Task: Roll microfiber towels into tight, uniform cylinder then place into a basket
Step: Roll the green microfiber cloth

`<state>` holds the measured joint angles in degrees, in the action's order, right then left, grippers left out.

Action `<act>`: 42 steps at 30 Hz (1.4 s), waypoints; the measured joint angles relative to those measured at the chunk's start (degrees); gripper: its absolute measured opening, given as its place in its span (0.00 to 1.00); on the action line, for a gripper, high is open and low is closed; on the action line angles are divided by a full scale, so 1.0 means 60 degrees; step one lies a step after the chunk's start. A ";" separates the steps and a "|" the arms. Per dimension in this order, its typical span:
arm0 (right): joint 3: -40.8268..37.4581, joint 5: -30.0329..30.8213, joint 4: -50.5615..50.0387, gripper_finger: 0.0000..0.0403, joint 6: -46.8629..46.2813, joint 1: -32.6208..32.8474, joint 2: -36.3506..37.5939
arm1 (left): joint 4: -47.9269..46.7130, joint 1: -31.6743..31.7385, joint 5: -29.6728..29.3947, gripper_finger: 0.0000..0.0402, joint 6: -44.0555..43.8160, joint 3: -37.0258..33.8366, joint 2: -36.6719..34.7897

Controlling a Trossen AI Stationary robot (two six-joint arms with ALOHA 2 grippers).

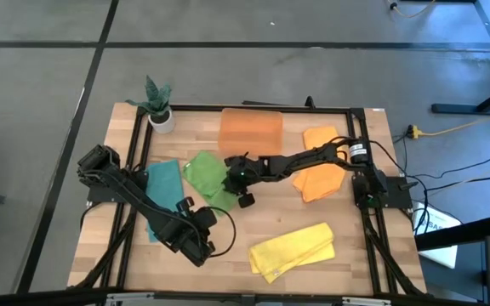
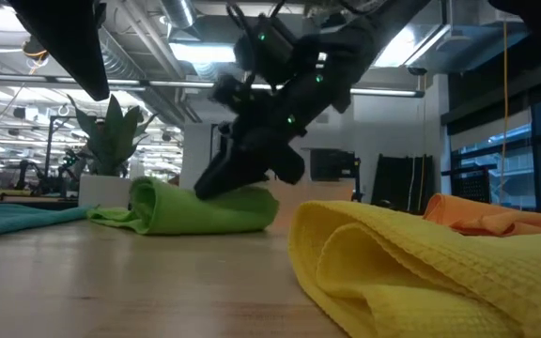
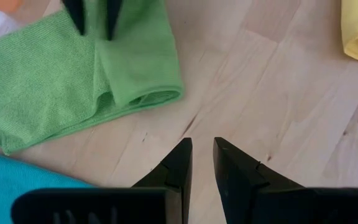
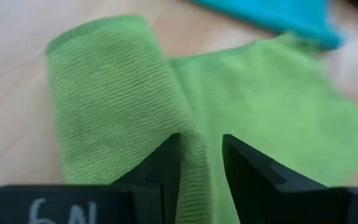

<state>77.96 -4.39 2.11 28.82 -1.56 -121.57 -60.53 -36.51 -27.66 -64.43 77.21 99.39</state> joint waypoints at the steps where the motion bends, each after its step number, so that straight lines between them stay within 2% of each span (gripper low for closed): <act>1: 0.0003 0.0209 -0.0015 0.30 0.0003 -0.0004 0.0059 | 0.0004 0.0000 0.0000 0.14 0.0001 0.0001 0.0000; 8: -0.0001 0.0406 -0.0288 0.30 -0.0009 0.0039 0.0569 | -0.0004 -0.0011 -0.0069 0.14 0.0008 0.0001 0.0000; 18: -0.0045 0.0388 -0.2742 0.30 -0.0550 0.0363 0.1948 | -0.0019 -0.0229 -0.1003 0.14 0.0088 0.0000 0.0000; 25: -0.1347 0.0492 -0.2775 0.30 -0.1254 0.0331 0.3715 | 0.0117 -0.0444 -0.1594 0.14 0.0154 0.0000 0.0318; 35: -0.4054 0.0781 -0.2010 0.30 -0.2310 0.0608 0.7069 | 0.1364 -0.0042 -0.2016 0.14 0.3271 -0.0004 0.1271; 42: -0.5088 0.0807 -0.1381 0.30 -0.2523 0.0863 0.7999 | 0.1973 0.0710 -0.2005 0.14 0.4585 -0.0008 0.1878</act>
<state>47.43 0.45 -6.18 13.69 3.62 -73.58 -48.69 -32.25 -39.69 -36.92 77.17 110.66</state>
